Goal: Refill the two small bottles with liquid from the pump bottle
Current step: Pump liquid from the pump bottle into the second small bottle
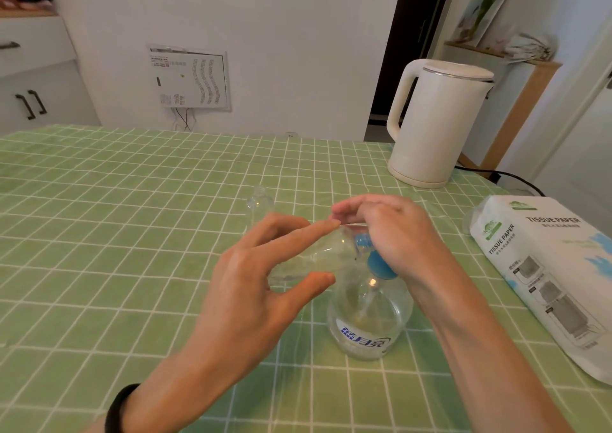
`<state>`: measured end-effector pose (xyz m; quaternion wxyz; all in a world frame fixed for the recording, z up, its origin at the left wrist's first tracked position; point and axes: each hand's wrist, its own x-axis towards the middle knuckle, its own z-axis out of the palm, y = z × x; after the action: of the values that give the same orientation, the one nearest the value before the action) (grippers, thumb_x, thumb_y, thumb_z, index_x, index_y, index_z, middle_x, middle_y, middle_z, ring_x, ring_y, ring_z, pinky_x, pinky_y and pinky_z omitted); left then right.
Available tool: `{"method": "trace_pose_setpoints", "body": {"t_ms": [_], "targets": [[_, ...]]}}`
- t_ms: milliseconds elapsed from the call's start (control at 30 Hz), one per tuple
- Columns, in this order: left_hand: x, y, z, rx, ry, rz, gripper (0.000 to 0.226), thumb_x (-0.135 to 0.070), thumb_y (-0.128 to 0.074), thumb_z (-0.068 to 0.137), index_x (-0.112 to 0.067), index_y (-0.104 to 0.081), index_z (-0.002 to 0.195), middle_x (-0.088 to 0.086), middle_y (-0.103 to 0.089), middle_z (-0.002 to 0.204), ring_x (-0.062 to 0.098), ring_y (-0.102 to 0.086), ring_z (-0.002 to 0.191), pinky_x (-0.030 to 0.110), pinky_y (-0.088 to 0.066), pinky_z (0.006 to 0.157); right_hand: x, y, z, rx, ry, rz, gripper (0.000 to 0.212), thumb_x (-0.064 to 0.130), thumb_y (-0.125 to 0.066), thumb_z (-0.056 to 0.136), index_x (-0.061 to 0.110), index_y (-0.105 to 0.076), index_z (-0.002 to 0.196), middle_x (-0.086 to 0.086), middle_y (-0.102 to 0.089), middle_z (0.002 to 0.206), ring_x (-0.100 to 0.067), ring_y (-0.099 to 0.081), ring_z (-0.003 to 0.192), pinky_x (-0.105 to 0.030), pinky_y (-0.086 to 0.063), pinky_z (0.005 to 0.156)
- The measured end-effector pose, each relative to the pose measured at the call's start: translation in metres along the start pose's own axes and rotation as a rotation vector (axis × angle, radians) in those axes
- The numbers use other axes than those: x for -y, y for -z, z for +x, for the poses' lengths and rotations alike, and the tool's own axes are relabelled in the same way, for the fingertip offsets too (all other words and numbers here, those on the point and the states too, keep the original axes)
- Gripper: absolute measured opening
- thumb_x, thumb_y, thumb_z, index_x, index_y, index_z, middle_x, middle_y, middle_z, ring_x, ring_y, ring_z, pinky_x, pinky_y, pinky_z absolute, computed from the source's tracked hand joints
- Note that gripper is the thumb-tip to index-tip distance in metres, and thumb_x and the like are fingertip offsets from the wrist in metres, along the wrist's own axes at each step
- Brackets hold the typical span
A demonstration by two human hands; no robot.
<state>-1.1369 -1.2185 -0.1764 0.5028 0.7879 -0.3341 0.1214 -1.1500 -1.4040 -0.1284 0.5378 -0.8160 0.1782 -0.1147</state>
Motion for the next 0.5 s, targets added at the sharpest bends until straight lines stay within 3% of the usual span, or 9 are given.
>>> {"method": "trace_pose_setpoints", "body": {"t_ms": [100,300,500], "targets": [[-0.0017,0.0002,-0.0010,-0.001,-0.003,-0.011,0.054,-0.031,-0.084,0.082,-0.043,-0.069,0.133,-0.018,-0.067,0.116,0.007,-0.065,0.114,0.020,-0.049,0.095,-0.0005,0.0006,-0.0012,-0.003,0.024,-0.029,0.038,0.012,-0.044,0.102,0.025,-0.079,0.094,0.013,-0.079,0.095,-0.009,-0.074,0.095,-0.023,-0.052,0.077],[-0.0032,0.0033,-0.0006,-0.015,-0.023,0.003,0.052,-0.035,-0.084,0.083,-0.043,-0.070,0.132,-0.020,-0.067,0.116,0.003,-0.065,0.114,0.010,-0.045,0.094,0.0032,0.0008,0.0002,-0.012,0.090,-0.018,0.037,0.020,-0.046,0.105,0.026,-0.079,0.093,0.013,-0.080,0.096,-0.004,-0.072,0.098,-0.024,-0.052,0.084],[0.0001,0.0015,0.0018,0.008,-0.003,0.005,0.052,-0.036,-0.084,0.084,-0.042,-0.069,0.133,-0.019,-0.067,0.116,0.005,-0.065,0.114,0.017,-0.049,0.094,-0.0001,-0.0008,0.0015,-0.006,0.019,0.016,0.040,0.010,-0.045,0.100,0.024,-0.081,0.091,0.011,-0.081,0.096,-0.010,-0.074,0.101,-0.027,-0.056,0.089]]}}
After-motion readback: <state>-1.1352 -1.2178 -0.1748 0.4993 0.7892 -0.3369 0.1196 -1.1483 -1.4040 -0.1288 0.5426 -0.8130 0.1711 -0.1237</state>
